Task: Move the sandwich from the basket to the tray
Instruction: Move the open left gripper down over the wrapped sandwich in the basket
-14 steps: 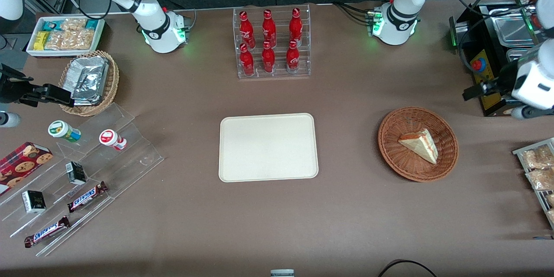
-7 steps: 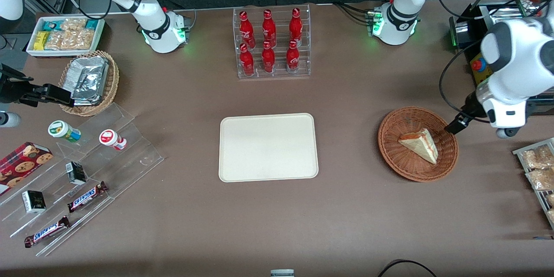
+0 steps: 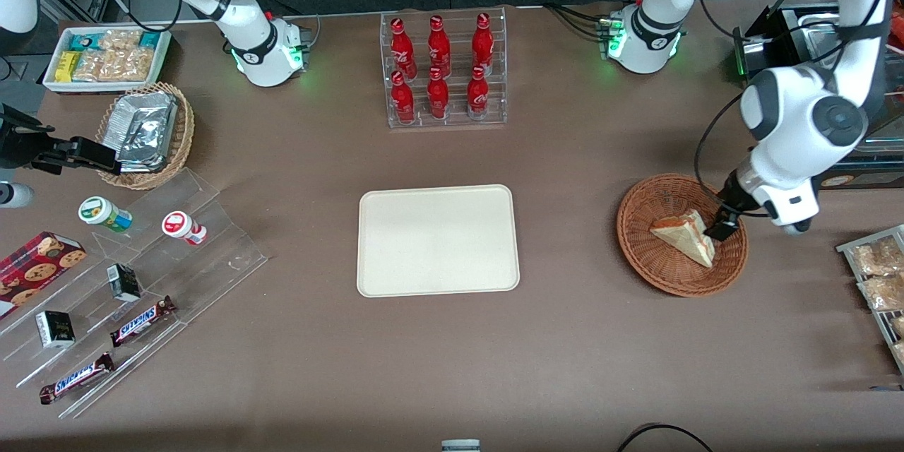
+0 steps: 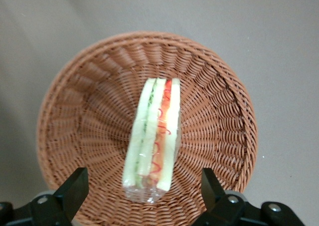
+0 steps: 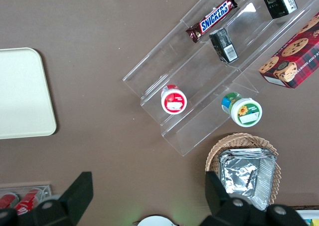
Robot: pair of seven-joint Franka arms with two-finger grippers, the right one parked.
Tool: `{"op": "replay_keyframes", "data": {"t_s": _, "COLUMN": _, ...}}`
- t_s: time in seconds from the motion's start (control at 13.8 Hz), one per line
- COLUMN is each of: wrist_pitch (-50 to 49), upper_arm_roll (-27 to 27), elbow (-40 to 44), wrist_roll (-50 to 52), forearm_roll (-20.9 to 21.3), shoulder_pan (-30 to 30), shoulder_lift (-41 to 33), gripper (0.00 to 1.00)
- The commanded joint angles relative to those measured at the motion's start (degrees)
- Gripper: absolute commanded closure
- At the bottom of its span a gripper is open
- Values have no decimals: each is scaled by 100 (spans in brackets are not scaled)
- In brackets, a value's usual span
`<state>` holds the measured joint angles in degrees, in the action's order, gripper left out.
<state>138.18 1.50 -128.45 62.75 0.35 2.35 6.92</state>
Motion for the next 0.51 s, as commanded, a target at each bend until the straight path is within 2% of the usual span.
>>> {"op": "replay_keyframes", "data": {"t_s": 0.0, "wrist_pitch": 279, "upper_arm_roll": 26, "elbow": -49, "wrist_roll": 176, "forearm_roll": 0, "shoulder_pan": 55, "shoulder_lift": 90, "gripper": 0}}
{"op": "replay_keyframes", "data": {"t_s": 0.44, "wrist_pitch": 490, "upper_arm_roll": 26, "elbow": -180, "wrist_roll": 168, "forearm_roll": 53, "shoulder_pan": 72, "shoulder_lift": 407, "gripper": 0}}
